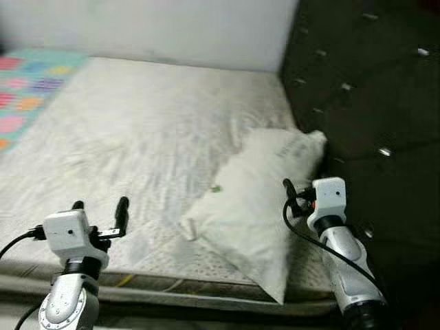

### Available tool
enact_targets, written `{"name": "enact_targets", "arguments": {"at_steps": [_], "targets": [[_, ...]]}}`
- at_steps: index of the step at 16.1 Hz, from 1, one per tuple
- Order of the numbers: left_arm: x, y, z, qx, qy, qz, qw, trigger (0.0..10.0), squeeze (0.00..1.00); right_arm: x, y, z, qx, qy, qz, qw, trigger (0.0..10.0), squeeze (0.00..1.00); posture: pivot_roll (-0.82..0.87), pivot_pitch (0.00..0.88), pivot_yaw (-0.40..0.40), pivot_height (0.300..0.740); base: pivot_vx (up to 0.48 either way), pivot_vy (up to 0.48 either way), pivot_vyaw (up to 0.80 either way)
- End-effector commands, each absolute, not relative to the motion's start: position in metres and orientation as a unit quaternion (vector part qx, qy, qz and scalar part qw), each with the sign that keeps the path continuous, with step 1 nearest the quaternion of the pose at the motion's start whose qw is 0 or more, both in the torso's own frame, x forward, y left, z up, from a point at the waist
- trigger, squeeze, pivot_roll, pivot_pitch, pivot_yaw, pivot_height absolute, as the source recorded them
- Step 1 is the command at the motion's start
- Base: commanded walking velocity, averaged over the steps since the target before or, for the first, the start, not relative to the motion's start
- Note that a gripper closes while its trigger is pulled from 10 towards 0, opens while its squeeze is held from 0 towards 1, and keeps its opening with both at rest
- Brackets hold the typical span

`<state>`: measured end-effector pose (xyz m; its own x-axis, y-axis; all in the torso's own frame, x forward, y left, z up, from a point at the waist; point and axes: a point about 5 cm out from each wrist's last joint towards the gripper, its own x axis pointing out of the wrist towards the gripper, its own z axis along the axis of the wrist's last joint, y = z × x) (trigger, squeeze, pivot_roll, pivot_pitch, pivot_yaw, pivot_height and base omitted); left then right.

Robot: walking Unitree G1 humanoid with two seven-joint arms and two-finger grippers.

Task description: Clean up the room

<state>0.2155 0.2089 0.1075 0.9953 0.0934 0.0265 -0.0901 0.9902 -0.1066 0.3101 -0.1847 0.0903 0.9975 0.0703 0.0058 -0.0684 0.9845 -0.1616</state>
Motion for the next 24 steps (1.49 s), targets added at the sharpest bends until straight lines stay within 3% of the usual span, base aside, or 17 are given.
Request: {"name": "enact_targets", "arguments": {"at_steps": [1, 9, 16, 24], "targets": [[0.2189, 0.2054, 0.1070, -0.054, -0.014, 0.037, 0.998, 10.0, 0.00, 0.3118, -0.1873, 0.0909, -0.075, -0.007, 0.030, 0.997, 10.0, 0.00, 0.02, 0.006, -0.054, 0.740, 0.000, 0.000, 0.00], [0.2221, 0.2039, 0.1077, -0.056, -0.016, 0.026, 0.998, 10.0, 0.00, 0.3138, -0.1859, 0.0906, -0.065, -0.005, 0.025, 0.998, 10.0, 0.00, 0.02, 0.003, -0.050, 0.740, 0.000, 0.000, 0.00], [0.2233, 0.2017, 0.1067, -0.061, -0.012, 0.020, 0.998, 10.0, 0.00, 0.3130, -0.1863, 0.0887, -0.065, -0.003, 0.022, 0.998, 10.0, 0.00, 0.02, 0.012, -0.047, 0.740, 0.000, 0.000, -0.76], [0.2231, 0.1986, 0.1055, -0.062, -0.008, 0.011, 0.998, 10.0, 0.00, 0.3079, -0.1812, 0.0867, -0.050, -0.006, 0.033, 0.998, 10.0, 0.00, 0.01, 0.034, -0.041, 0.740, 0.000, 0.000, 0.00]]}}
